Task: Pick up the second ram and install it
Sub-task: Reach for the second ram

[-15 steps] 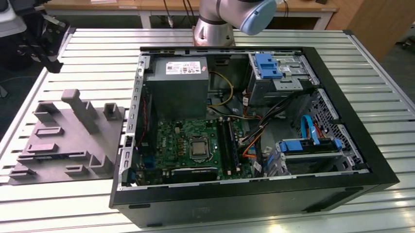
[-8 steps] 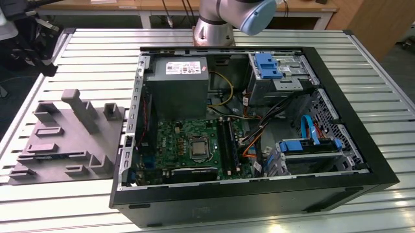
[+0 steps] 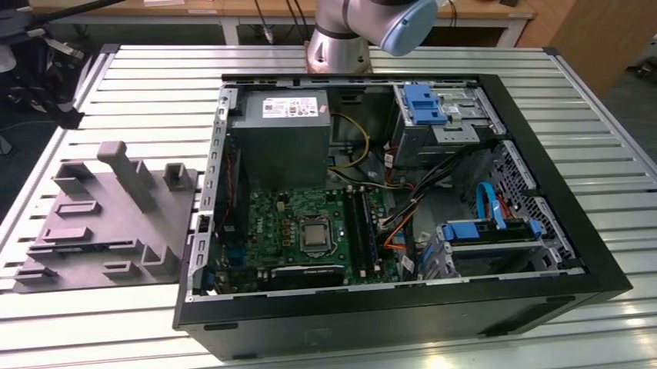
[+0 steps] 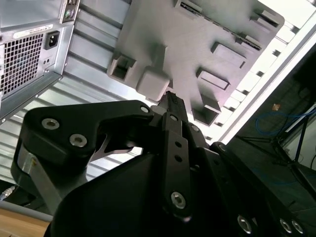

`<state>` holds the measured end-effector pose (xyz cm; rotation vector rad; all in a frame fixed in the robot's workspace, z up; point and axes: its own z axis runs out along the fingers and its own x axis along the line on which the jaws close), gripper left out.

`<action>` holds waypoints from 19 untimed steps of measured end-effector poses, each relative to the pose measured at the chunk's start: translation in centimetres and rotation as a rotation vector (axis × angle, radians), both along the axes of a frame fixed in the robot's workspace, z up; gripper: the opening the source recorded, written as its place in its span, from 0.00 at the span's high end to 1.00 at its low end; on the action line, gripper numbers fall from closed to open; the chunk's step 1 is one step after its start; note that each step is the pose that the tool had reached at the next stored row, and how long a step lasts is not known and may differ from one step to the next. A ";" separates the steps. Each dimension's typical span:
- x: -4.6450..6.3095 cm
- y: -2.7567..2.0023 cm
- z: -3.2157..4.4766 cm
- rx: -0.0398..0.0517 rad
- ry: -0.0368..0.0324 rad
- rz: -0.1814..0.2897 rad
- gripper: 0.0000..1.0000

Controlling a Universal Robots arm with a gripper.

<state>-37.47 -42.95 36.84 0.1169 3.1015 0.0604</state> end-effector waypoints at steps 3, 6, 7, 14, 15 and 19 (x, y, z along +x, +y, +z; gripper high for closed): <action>-0.4 -0.28 -0.23 -0.0004 0.0000 0.000 0.90; -0.7 -0.57 -0.46 -0.0008 0.0001 0.000 0.90; -0.7 -0.68 -0.54 -0.0008 0.0001 0.000 0.90; -1.3 -1.40 -1.17 -0.0011 0.0000 0.000 0.90; -1.4 -1.49 -1.25 -0.0011 0.0000 0.000 0.90; -1.8 -1.80 -1.57 -0.0016 0.0001 0.000 0.90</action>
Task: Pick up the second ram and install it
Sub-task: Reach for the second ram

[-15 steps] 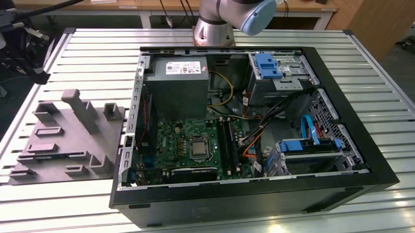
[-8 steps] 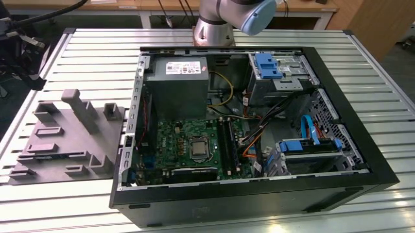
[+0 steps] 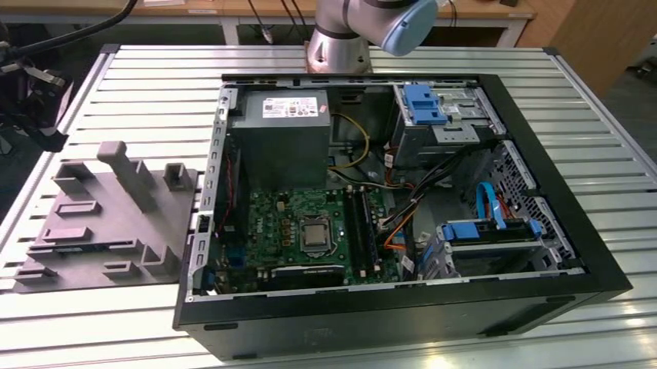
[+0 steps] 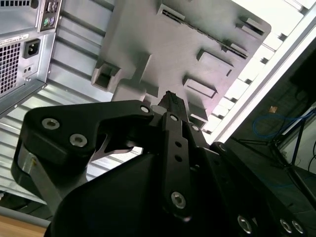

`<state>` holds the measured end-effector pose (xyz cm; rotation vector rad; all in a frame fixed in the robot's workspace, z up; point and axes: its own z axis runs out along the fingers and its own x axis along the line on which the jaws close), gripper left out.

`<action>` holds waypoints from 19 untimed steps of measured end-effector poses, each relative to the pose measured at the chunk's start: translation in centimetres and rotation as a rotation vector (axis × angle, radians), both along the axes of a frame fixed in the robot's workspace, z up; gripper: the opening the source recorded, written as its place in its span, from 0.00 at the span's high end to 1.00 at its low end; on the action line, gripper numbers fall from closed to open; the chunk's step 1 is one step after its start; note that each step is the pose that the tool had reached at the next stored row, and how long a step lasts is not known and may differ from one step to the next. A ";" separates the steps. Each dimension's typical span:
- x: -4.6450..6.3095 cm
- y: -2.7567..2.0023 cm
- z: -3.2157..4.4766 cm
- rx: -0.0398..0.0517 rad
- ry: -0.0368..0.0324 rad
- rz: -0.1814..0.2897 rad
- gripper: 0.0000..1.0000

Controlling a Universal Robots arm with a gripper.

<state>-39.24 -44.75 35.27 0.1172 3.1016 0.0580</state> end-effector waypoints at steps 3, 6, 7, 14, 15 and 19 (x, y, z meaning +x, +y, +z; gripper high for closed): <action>-0.3 -0.16 -0.26 -0.0003 -0.0001 0.000 0.90; -0.6 -0.30 -0.53 -0.0006 -0.0001 0.000 0.90; -0.7 -0.34 -0.62 -0.0007 -0.0001 0.000 0.90; -1.3 -0.77 -1.28 -0.0011 -0.0001 0.000 0.90; -1.4 -0.88 -1.38 -0.0011 -0.0001 0.000 0.90; -1.6 -1.29 -1.86 -0.0010 -0.0002 0.000 0.90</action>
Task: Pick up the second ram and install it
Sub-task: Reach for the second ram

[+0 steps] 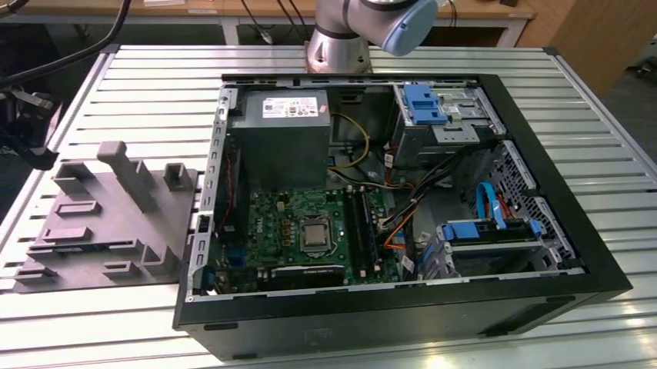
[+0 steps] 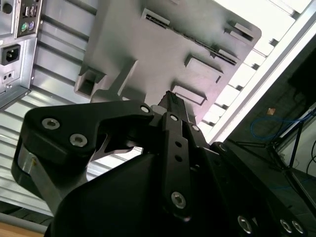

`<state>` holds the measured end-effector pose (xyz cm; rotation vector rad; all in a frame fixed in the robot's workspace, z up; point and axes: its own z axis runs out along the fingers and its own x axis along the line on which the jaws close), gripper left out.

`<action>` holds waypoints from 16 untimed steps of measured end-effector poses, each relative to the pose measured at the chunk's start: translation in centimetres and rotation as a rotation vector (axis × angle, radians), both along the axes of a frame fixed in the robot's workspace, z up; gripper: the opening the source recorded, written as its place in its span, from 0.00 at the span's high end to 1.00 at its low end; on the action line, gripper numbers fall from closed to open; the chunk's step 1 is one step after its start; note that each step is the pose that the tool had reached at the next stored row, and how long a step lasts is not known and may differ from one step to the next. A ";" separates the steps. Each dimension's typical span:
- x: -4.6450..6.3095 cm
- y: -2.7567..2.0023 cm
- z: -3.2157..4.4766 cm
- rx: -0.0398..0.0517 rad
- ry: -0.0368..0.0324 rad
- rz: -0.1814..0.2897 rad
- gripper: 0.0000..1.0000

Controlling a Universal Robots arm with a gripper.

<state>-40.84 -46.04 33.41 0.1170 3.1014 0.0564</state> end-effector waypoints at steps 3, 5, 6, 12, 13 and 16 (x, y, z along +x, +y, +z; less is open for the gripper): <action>-0.2 -0.34 -0.31 -0.0001 0.0001 0.000 0.90; -0.3 -0.55 -0.51 -0.0001 0.0001 0.000 0.90; -0.3 -0.66 -0.61 -0.0001 0.0001 0.000 0.90; -0.8 -1.24 -1.12 -0.0001 0.0001 0.000 0.90; -0.9 -1.33 -1.20 -0.0001 0.0000 0.000 0.90; -1.2 -1.60 -1.40 -0.0002 0.0001 0.000 0.90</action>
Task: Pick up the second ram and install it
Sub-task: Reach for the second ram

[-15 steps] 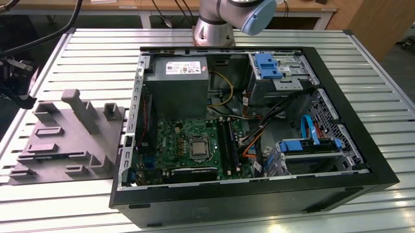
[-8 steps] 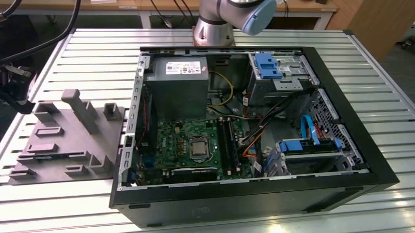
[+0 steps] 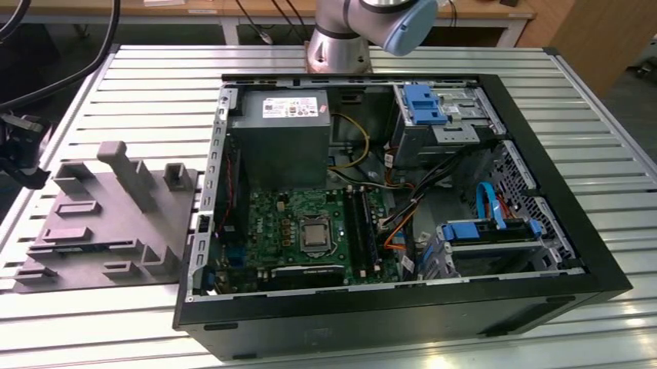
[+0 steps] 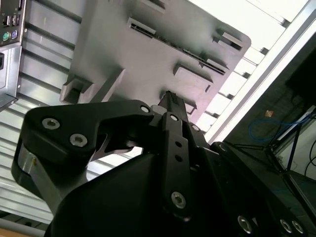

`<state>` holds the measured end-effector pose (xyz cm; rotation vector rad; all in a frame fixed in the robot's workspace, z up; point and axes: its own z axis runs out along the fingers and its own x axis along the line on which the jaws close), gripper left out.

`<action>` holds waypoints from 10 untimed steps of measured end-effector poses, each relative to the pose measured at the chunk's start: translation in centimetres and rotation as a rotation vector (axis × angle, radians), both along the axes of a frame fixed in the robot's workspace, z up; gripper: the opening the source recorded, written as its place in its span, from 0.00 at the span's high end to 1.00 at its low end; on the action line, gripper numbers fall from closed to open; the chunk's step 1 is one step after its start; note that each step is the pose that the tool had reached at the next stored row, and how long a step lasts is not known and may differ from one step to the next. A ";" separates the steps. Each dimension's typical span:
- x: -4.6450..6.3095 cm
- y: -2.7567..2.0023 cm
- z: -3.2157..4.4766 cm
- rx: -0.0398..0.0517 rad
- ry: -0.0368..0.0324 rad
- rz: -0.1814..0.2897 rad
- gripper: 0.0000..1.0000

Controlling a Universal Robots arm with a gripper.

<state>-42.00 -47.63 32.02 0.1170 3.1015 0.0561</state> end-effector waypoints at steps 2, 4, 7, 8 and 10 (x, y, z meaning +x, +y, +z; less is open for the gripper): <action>-0.1 -0.18 -0.12 0.0001 -0.0001 0.000 0.90; -0.3 -0.32 -0.22 0.0000 0.0000 0.000 0.90; -0.4 -0.52 -0.37 0.0000 0.0000 0.000 0.90; -0.5 -0.58 -0.43 0.0001 -0.0001 0.000 0.90; -0.5 -0.62 -0.47 0.0001 -0.0001 0.000 0.90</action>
